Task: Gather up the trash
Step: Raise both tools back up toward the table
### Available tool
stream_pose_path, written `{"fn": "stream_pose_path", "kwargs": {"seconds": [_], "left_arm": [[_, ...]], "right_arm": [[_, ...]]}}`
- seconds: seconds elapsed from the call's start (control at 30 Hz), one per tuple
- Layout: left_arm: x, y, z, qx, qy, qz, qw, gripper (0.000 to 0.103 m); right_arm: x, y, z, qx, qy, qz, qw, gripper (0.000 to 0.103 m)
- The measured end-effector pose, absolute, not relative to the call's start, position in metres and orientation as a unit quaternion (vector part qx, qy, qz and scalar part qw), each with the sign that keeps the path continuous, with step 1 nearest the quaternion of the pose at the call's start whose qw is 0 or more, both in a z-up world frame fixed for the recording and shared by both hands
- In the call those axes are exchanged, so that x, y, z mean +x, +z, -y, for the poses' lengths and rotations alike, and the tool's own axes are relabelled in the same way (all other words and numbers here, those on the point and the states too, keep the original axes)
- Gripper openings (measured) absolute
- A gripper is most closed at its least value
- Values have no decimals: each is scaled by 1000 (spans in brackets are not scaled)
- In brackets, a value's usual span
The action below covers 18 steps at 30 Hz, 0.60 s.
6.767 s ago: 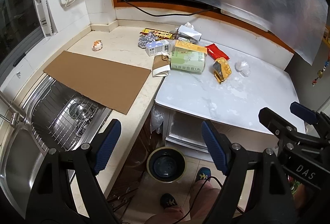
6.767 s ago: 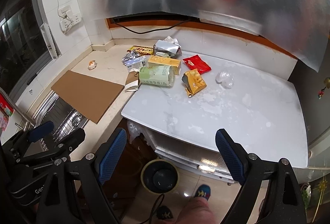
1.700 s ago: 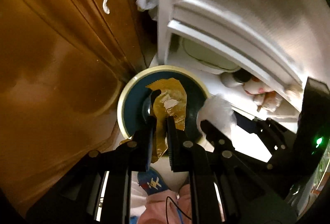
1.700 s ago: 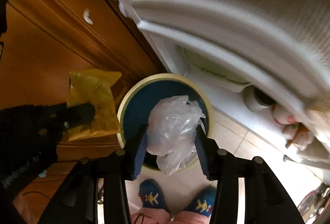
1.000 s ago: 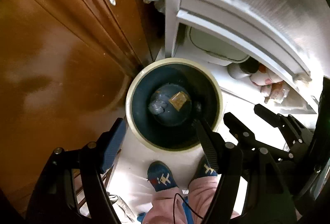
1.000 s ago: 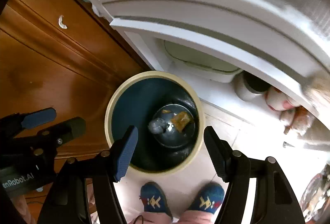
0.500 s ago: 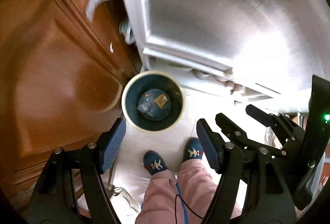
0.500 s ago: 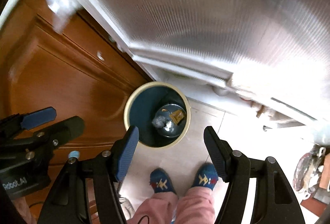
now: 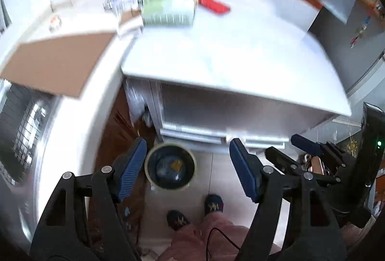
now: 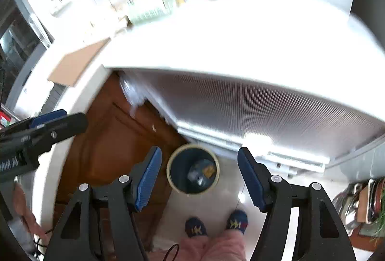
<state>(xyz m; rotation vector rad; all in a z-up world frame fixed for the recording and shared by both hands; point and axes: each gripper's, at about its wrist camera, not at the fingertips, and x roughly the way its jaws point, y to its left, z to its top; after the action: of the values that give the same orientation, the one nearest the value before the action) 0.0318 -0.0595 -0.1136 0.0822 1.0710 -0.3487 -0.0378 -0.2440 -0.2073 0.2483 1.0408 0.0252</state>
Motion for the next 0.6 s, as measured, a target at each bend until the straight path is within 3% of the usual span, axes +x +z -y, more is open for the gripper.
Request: {"fn": "stream_pose_path", "kwargs": {"seconds": [0.3,0.6], "left_arm": [[37,-38,46,58,-180,-468,863,70],[43,-2,37,56,-180,-445,876,70]], "right_arm": [[-52,-100,241,133,-22,-407,904,68],[-50,-40,240,114,-38,-351,929,68]]}}
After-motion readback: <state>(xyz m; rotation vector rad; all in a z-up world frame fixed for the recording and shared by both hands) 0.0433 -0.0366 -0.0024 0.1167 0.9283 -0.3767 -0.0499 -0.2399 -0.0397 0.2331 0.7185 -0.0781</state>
